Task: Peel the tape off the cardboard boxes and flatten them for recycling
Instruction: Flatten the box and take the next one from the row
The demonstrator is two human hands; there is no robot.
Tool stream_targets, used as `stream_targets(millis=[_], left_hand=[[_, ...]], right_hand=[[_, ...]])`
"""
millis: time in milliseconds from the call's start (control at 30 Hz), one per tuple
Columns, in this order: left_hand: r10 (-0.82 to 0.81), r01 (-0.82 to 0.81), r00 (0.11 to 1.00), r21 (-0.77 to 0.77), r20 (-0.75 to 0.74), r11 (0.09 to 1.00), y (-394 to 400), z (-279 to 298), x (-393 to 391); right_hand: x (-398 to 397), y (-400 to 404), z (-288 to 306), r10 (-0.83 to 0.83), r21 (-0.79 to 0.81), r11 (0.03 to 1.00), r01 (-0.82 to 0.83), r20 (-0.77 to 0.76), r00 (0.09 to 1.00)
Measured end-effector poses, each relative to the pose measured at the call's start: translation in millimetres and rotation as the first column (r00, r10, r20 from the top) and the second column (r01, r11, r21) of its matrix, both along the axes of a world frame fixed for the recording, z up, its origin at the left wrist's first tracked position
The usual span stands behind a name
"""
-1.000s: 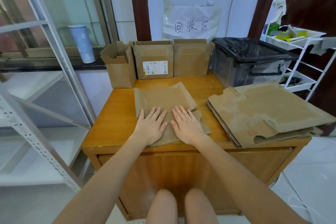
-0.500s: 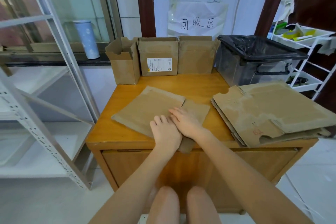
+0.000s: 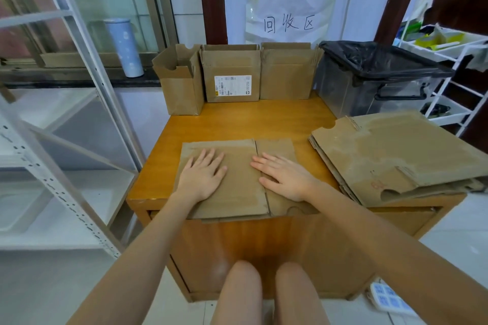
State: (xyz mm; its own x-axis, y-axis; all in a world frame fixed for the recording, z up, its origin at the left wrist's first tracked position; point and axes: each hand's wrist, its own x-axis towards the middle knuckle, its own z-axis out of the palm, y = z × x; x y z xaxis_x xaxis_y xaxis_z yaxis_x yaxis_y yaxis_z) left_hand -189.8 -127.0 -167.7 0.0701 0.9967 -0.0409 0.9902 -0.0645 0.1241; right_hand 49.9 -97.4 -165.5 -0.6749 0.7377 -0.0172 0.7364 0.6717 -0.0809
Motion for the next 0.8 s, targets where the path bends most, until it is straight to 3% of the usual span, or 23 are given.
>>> stream_targets(millis=[67,133,200,267,367,533,667,800], left_hand=[[0.111,-0.111,0.994,-0.012,0.005,0.994,-9.0,-0.6,-24.1],[0.225,-0.225,0.974,-0.005,-0.005,0.974,-24.1,-2.1,-46.7],[0.295,-0.287,0.951,0.089,-0.096,0.954,-39.3,-1.3,-54.7],[0.296,-0.262,0.942,0.208,-0.157,0.943,-46.5,1.3,-46.4],[0.295,-0.273,0.954,0.238,-0.060,0.932,-49.2,3.8,-29.5],[0.305,-0.381,0.866,0.127,0.397,0.916,-56.0,14.7,-22.8],[0.301,-0.384,0.833,0.094,0.465,0.918,-58.2,29.4,-16.1],[0.246,-0.377,0.803,0.144,0.543,0.915,-52.8,51.8,4.7]], right_hand=[[-0.3,-5.5,2.5,-0.091,-0.012,0.996,0.091,0.028,0.995],[-2.1,-16.4,5.9,-0.288,0.038,0.957,0.287,0.048,0.956],[-7.8,-31.7,9.3,-0.543,0.139,0.836,0.530,0.084,0.835],[-16.8,-42.3,11.2,-0.677,0.157,0.736,0.658,0.137,0.723],[-26.0,-42.5,13.9,-0.702,0.100,0.711,0.696,0.151,0.696],[-16.0,-41.2,29.5,-0.736,-0.066,0.676,0.734,-0.007,0.677],[-12.5,-45.4,47.0,-0.761,-0.103,0.646,0.756,-0.150,0.631],[8.9,-43.2,89.9,-0.722,0.058,0.653,0.755,-0.253,0.644]])
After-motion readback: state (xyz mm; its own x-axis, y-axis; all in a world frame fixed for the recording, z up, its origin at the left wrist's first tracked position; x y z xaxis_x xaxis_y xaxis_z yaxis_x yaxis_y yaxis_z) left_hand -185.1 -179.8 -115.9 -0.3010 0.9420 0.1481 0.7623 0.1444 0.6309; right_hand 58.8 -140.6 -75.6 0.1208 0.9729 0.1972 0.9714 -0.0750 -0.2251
